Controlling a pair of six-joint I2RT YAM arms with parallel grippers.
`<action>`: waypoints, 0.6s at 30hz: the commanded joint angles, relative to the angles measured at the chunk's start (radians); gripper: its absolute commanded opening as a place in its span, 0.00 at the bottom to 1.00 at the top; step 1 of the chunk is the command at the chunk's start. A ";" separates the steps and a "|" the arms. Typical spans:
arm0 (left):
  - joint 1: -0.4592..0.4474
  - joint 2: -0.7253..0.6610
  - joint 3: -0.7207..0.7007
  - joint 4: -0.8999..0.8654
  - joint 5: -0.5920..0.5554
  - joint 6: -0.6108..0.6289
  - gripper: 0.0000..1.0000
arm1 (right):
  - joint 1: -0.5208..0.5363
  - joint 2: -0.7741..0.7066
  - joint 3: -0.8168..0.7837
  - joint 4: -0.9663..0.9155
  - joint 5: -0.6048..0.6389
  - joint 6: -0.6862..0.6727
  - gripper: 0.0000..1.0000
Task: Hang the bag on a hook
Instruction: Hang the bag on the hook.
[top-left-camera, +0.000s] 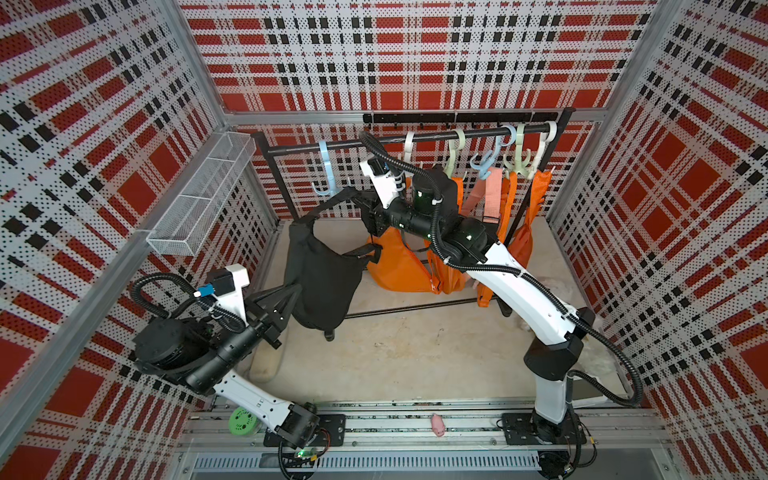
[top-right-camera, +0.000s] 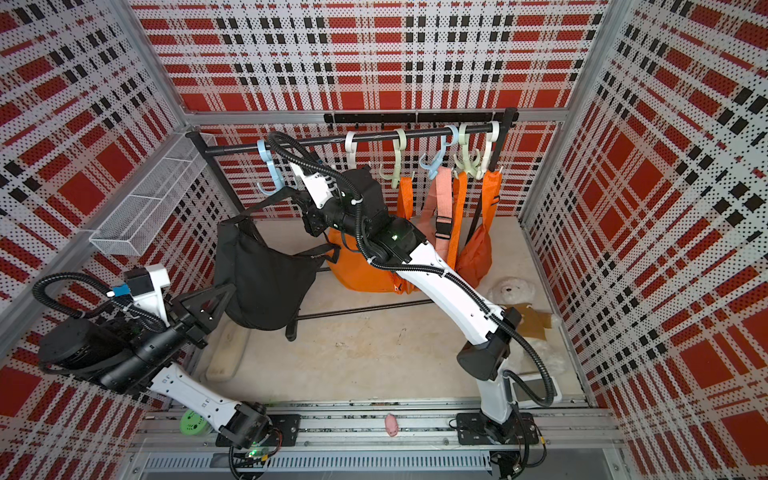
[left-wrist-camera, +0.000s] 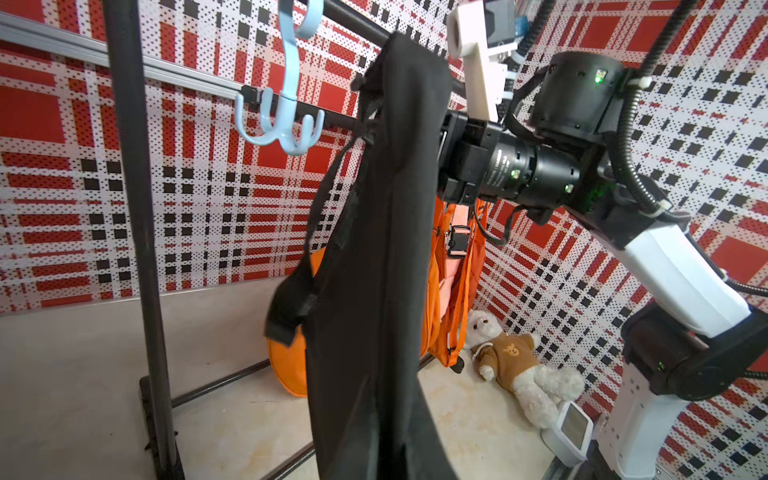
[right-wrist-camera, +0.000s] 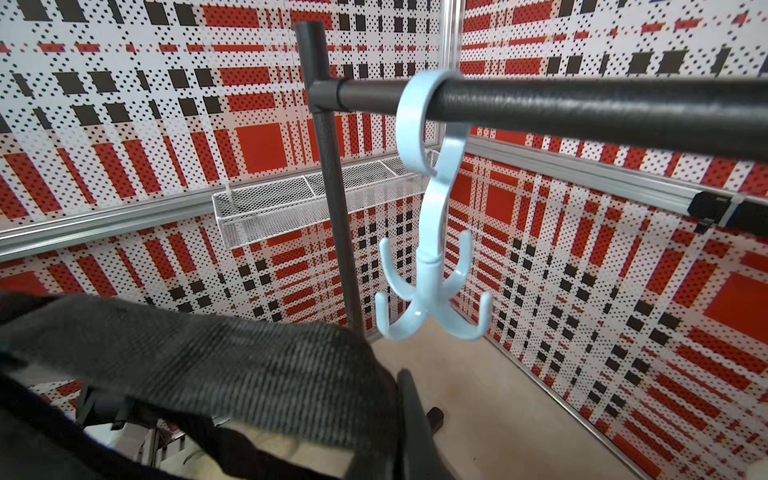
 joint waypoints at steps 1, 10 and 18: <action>-0.052 -0.065 -0.025 0.138 -0.187 0.134 0.00 | 0.001 0.061 0.076 -0.072 0.016 -0.038 0.00; -0.050 -0.086 -0.015 0.089 -0.216 0.119 0.00 | -0.002 0.070 0.054 -0.053 0.030 -0.054 0.00; -0.097 -0.088 0.037 0.042 -0.292 0.130 0.00 | -0.009 0.117 0.116 -0.061 0.036 -0.058 0.00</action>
